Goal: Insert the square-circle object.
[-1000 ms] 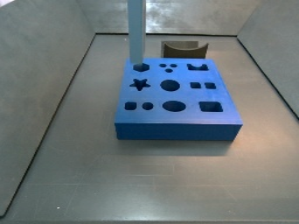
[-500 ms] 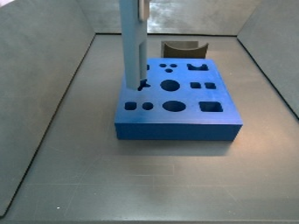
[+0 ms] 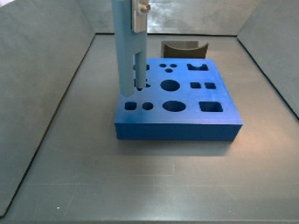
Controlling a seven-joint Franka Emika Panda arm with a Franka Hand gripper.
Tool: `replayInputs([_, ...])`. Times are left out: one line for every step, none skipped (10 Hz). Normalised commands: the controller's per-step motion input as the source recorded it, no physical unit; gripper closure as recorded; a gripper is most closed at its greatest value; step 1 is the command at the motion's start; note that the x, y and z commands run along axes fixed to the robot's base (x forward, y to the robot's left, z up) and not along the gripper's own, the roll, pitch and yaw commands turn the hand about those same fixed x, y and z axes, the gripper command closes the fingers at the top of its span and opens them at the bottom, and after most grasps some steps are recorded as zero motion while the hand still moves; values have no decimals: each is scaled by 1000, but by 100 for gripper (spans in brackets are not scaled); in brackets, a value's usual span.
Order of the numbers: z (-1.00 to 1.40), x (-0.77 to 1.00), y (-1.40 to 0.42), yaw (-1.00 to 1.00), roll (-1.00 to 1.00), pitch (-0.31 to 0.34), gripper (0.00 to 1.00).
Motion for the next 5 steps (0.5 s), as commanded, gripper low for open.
replayInputs([-111, 0, -40, -1000, 37, 0, 100])
replayInputs([-111, 0, -40, -1000, 37, 0, 100])
replayInputs([-49, 0, -74, -1000, 7, 0, 100])
replayInputs([-11, 29, -197, -960, 0, 0, 100])
replayInputs([-29, 74, -206, -917, 0, 0, 100])
